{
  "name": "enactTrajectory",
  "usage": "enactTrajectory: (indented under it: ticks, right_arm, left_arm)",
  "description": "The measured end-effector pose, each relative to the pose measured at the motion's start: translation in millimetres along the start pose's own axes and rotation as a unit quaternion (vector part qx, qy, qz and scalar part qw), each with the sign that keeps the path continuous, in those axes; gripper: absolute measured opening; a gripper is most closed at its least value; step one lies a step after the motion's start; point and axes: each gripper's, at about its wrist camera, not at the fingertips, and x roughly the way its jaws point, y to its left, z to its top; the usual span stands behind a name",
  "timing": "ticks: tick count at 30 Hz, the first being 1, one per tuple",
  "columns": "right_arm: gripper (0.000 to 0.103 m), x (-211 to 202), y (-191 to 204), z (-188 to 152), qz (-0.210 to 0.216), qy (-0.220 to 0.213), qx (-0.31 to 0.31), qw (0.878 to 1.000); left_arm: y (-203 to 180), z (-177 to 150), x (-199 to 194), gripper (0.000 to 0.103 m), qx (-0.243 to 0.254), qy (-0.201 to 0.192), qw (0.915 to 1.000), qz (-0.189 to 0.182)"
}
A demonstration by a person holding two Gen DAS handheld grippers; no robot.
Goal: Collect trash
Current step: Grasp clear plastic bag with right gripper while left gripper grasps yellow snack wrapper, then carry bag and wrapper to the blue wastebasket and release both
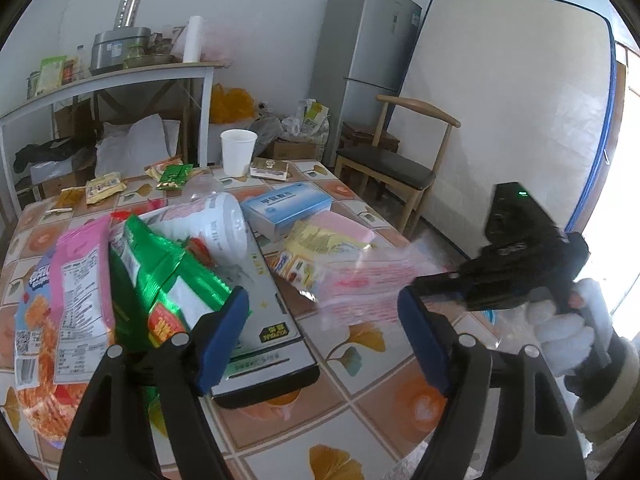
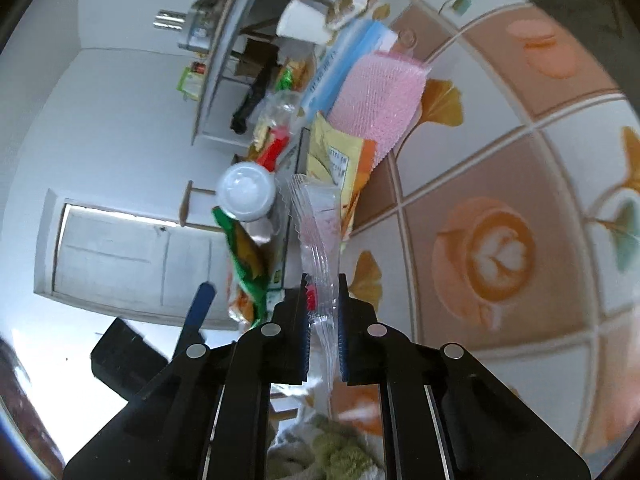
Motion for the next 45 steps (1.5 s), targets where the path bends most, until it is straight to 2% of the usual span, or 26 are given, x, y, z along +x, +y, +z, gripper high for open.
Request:
enactTrajectory:
  ticks: [7,10,13,17,22,26,29,33,38,45]
  right_arm:
    - [0.01,-61,-16,-10,0.035,-0.08,0.019,0.996]
    - [0.01,-78,-28,-14,0.041,-0.108,0.033,0.993]
    - [0.01,-84,-37,-16,0.049,-0.121,0.046,0.99]
    - [0.01,-84,-49,-18,0.057,-0.122,0.058,0.989]
    - [0.01,-83,-59,-16,0.068,-0.121,0.071,0.988]
    - [0.01,-83,-63,-15,0.07,-0.119,0.075,0.988]
    - [0.01,-85,-64,-16,0.07,-0.12,0.076,0.987]
    - [0.01,-85,-64,-17,0.071,-0.122,0.077,0.987]
    - [0.01,-84,-60,-18,0.073,-0.122,0.074,0.987]
    - [0.01,-83,-56,-19,0.074,-0.126,0.075,0.986]
  left_arm:
    - [-20,4,32,0.074,0.037,0.027,0.999,0.002]
    - [-38,6,52,0.074,0.082,0.043,0.995,0.039]
    - [-60,4,78,0.074,0.138,0.063,0.985,0.083]
    - [-68,3,111,0.074,0.15,0.091,0.9782,0.112]
    - [-67,1,144,0.064,0.163,0.114,0.9675,0.155]
    - [-59,-1,156,0.044,0.152,0.13,0.9643,0.174]
    - [-53,0,157,0.024,0.138,0.133,0.9661,0.173]
    - [-50,-1,151,0.015,0.127,0.129,0.9698,0.164]
    - [-52,1,142,0.01,0.12,0.115,0.9738,0.156]
    - [-61,8,118,0.009,0.114,0.089,0.9792,0.143]
